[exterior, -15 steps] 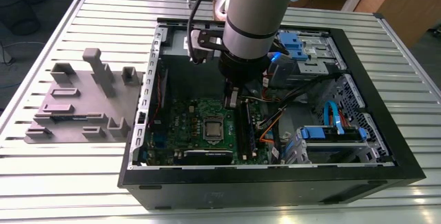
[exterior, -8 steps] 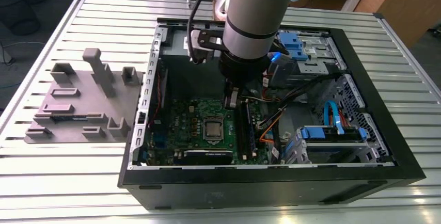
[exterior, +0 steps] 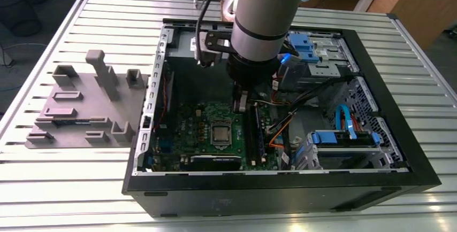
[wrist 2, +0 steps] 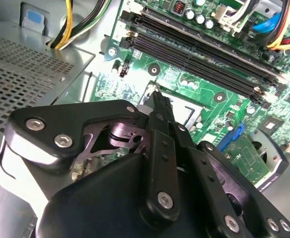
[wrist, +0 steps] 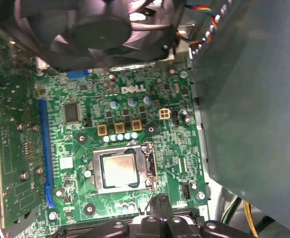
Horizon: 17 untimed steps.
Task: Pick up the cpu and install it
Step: 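Install the first cpu locking lever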
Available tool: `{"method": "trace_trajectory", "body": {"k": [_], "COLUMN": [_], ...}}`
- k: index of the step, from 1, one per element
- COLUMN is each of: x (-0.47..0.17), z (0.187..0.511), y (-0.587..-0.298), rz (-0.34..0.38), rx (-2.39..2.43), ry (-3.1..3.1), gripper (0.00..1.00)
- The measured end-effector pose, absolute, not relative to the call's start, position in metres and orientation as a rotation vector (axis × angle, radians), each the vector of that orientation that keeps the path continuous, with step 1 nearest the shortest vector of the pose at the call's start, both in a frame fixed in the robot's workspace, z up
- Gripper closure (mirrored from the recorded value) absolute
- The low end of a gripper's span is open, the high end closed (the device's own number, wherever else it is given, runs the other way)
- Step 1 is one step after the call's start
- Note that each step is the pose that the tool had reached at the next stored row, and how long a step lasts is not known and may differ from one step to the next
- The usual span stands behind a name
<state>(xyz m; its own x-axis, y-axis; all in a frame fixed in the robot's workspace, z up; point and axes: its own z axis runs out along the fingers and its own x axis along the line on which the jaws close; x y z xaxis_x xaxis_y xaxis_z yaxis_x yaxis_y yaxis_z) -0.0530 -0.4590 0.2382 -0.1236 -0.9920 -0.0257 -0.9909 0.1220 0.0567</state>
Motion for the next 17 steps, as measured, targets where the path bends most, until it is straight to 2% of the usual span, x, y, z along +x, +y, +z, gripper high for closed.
{"method": "trace_trajectory", "body": {"k": [10,17], "x": [-0.053,-0.053], "z": [0.237,0.234], "y": [-0.47,-0.471], "rz": [-0.09,-0.042], "rx": [2.077,2.061], "ry": [-2.328,-2.304], "gripper": [0.9,0.9]}}
